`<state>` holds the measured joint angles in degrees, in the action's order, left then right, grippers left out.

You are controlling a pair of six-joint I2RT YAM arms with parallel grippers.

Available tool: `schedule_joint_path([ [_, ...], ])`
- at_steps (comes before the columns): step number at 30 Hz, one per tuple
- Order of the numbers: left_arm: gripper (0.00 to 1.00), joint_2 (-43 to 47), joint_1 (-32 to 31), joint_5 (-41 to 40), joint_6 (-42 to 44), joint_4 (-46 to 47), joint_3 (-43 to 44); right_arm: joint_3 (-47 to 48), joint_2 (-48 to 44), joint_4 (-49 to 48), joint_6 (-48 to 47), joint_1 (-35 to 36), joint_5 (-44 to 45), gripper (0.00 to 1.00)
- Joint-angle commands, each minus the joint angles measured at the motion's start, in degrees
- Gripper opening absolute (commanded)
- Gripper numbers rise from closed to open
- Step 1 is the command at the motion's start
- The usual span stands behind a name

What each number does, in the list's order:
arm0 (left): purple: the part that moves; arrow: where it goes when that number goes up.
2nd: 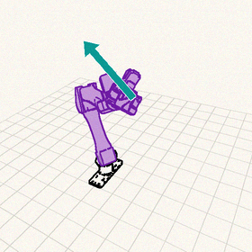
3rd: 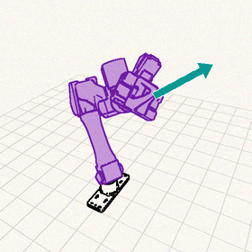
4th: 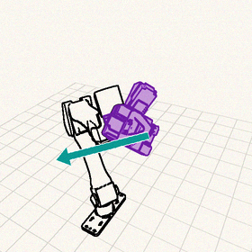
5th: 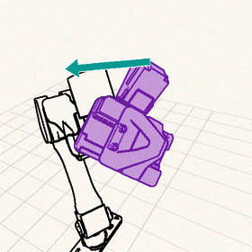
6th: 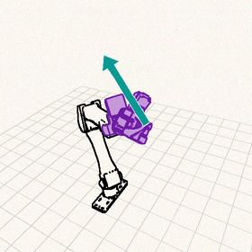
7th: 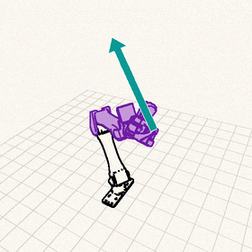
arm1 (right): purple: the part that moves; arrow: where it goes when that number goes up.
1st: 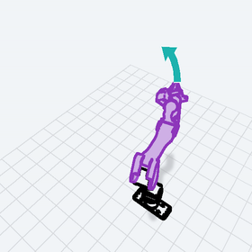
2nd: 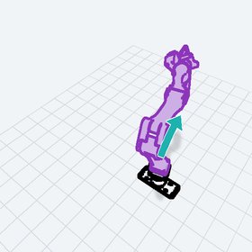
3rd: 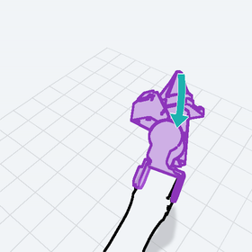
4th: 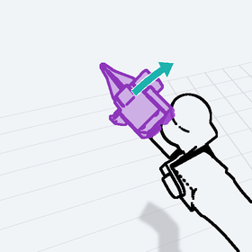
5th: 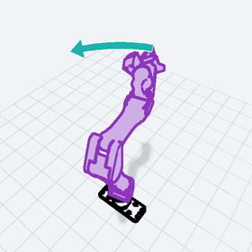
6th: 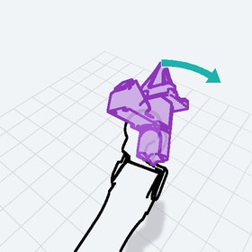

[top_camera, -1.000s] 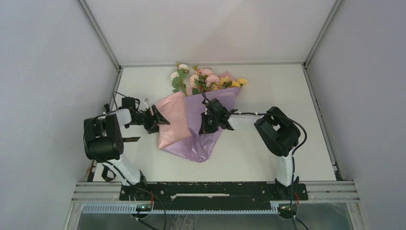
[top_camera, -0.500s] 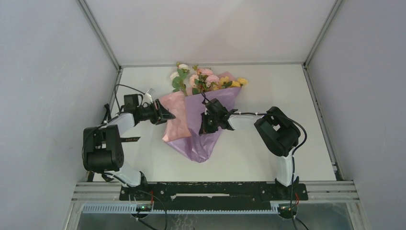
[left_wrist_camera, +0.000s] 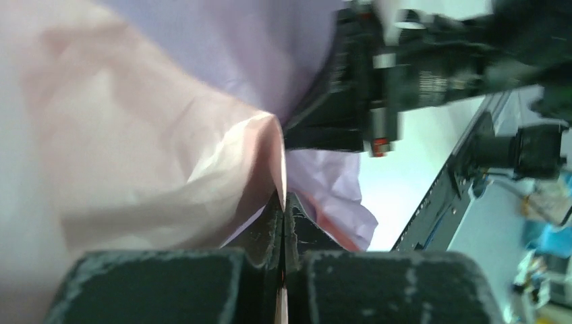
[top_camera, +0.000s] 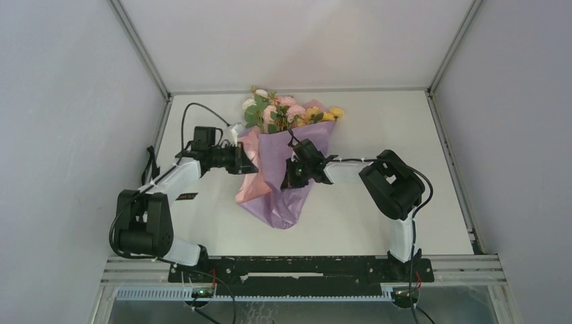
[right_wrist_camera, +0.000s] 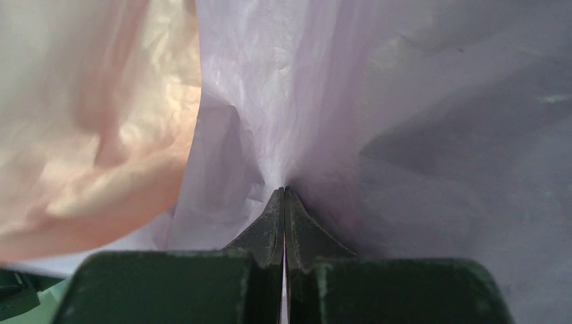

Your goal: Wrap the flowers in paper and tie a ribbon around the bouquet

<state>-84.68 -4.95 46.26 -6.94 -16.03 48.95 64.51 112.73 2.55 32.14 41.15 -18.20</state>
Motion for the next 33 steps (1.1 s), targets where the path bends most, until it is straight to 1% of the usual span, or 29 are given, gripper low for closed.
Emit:
schedule_joint_path([
  [1, 0.00, 3.0, -8.9, -1.4, 5.8, -1.5, 7.4, -3.0, -1.0, -1.8, 3.3, -0.9, 0.0, 0.00],
  [4, 0.00, -1.4, -12.9, -1.0, 2.6, 0.7, 12.7, -4.3, -1.2, -5.8, 6.2, -1.4, -1.1, 0.00],
  [9, 0.00, -12.5, -17.3, -3.0, -0.9, 3.1, 19.3, -9.1, -2.7, -14.4, 12.8, -2.0, -1.9, 0.00],
  [12, 0.00, -19.5, -19.2, -3.8, -2.5, 2.8, 23.7, -11.8, -5.2, -18.4, 15.5, -1.7, -0.5, 0.00],
  [15, 0.00, -25.0, -20.6, -6.3, -1.5, 0.1, 27.3, -15.5, -9.5, -21.2, 17.8, -1.5, 1.7, 0.00],
  [17, 0.00, -26.8, -20.8, -7.7, -1.1, -0.9, 28.3, -17.9, -13.0, -21.0, 18.2, -1.3, 3.0, 0.00],
  [19, 0.00, -28.1, -20.9, -9.3, -0.4, -1.4, 28.4, -20.0, -16.8, -18.8, 17.9, -1.3, 4.2, 0.01],
  [22, 0.00, -28.8, -21.3, -10.7, 1.1, -2.1, 27.9, -23.5, -23.7, -13.7, 16.2, -1.9, 5.6, 0.06],
  [23, 0.00, -28.8, -21.5, -11.1, 1.6, -2.3, 27.8, -24.3, -25.9, -11.6, 15.2, -2.4, 6.9, 0.09],
  [25, 0.00, -28.5, -22.0, -11.5, 2.5, -2.8, 27.6, -25.5, -28.7, -6.6, 12.8, -4.3, 9.4, 0.21],
  [26, 0.00, -28.0, -22.4, -11.7, 2.9, -3.0, 27.5, -25.4, -28.8, -5.6, 11.3, -5.7, 9.6, 0.26],
  [27, 0.00, -27.4, -22.8, -11.9, 3.2, -3.2, 27.5, -25.2, -27.8, -5.5, 9.9, -7.6, 8.5, 0.29],
  [30, 0.00, -25.6, -24.2, -12.2, 4.1, -5.1, 28.1, -21.5, -20.4, -7.8, 5.6, -11.2, 3.1, 0.31],
  [31, 0.00, -24.7, -24.8, -12.4, 3.3, -6.1, 28.6, -19.8, -17.2, -9.3, 4.9, -11.6, 0.6, 0.29],
  [33, 0.00, -22.5, -27.2, -8.5, 2.1, -7.9, 29.6, -16.9, -11.3, -13.1, 6.3, -12.5, -5.9, 0.17],
])
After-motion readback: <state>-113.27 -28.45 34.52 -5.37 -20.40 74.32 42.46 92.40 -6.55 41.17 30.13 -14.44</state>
